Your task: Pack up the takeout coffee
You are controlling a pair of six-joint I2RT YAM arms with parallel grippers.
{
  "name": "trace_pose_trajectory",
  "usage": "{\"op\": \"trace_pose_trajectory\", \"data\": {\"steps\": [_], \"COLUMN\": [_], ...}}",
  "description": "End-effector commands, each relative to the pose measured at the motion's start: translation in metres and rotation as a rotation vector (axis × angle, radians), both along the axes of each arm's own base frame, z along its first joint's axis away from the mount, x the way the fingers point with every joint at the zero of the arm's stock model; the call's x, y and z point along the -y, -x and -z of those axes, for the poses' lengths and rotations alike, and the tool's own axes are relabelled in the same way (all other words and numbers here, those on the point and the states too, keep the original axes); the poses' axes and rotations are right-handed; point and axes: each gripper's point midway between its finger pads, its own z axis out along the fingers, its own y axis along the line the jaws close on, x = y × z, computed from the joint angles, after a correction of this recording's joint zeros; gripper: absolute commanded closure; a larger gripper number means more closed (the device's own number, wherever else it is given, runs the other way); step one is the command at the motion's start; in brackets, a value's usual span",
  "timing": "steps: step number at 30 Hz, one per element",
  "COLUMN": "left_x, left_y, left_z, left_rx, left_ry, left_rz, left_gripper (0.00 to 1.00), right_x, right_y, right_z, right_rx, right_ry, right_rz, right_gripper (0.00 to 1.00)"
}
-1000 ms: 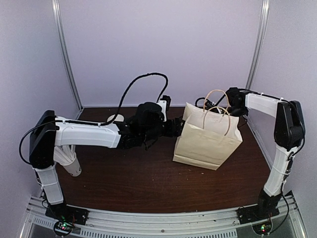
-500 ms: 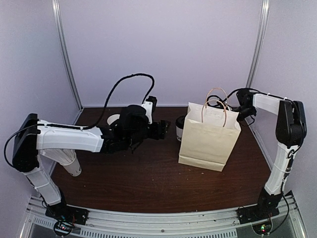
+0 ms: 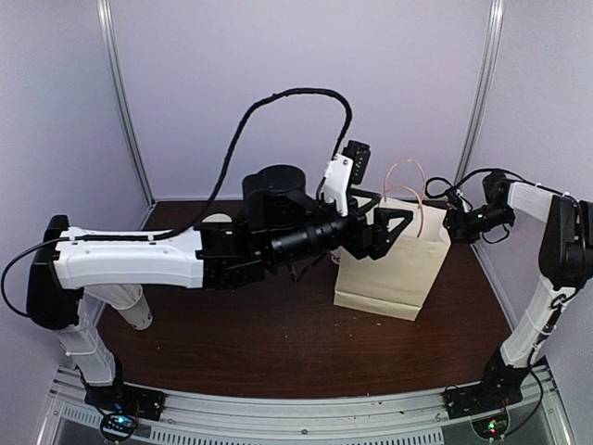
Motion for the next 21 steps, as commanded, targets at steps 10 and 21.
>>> {"op": "trace_pose_trajectory", "data": {"steps": [10, 21], "left_x": [0.086, 0.095], "left_y": [-0.036, -0.062], "left_z": [0.024, 0.016], "left_rx": [-0.090, -0.109], "left_ry": [0.067, 0.114], "left_rz": [-0.047, -0.022], "left_gripper": [0.16, 0.95], "right_x": [-0.003, -0.004], "right_y": [0.020, 0.021], "right_z": [-0.029, -0.030], "right_rx": [0.107, 0.114], "right_ry": [-0.023, -0.036], "right_rz": [-0.005, -0.005], "right_gripper": [0.21, 0.23]}}
